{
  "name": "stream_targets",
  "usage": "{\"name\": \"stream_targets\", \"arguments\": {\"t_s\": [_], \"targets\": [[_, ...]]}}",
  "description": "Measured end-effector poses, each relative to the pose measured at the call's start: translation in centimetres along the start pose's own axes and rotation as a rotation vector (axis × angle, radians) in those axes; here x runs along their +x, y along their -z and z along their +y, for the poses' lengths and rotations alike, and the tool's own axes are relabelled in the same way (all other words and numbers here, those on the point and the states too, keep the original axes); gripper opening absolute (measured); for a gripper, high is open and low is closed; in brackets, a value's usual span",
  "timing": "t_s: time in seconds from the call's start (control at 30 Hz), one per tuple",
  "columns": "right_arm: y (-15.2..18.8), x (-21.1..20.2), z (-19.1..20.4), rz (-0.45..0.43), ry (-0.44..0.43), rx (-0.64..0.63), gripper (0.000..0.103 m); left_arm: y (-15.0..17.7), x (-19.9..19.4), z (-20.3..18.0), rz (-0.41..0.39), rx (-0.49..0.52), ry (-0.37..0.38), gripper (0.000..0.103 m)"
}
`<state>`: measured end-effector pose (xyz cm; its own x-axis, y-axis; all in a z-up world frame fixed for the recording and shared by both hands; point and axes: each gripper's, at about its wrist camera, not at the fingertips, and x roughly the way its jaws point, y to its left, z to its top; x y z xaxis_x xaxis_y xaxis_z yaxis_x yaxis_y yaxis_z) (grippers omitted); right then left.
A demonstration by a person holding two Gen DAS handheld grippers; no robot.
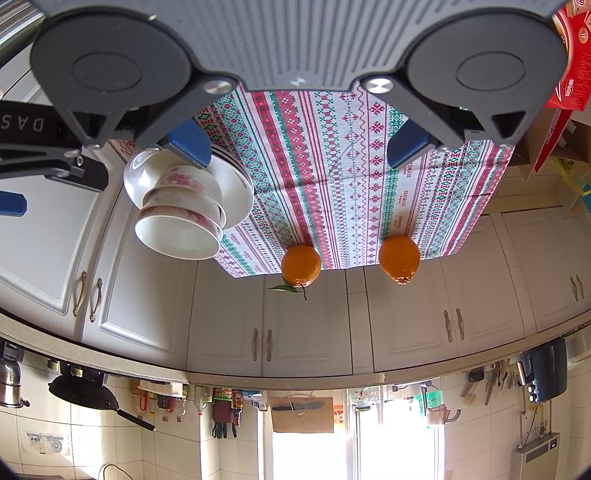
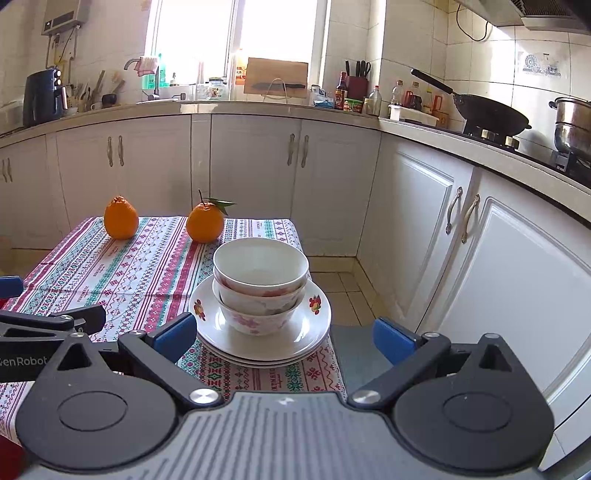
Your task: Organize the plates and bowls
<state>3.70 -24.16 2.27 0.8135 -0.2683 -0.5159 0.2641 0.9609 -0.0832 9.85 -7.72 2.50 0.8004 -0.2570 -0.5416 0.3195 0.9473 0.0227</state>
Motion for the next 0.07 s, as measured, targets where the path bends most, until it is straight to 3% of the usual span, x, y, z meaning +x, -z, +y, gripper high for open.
{"name": "stream_targets", "arguments": {"t_s": [0.07], "targets": [[-0.02,-0.04,0.00,0.001,0.000,0.000,0.103,-0.04,0.00,0.01,0.002,-0.001,0.002,0.101]]}}
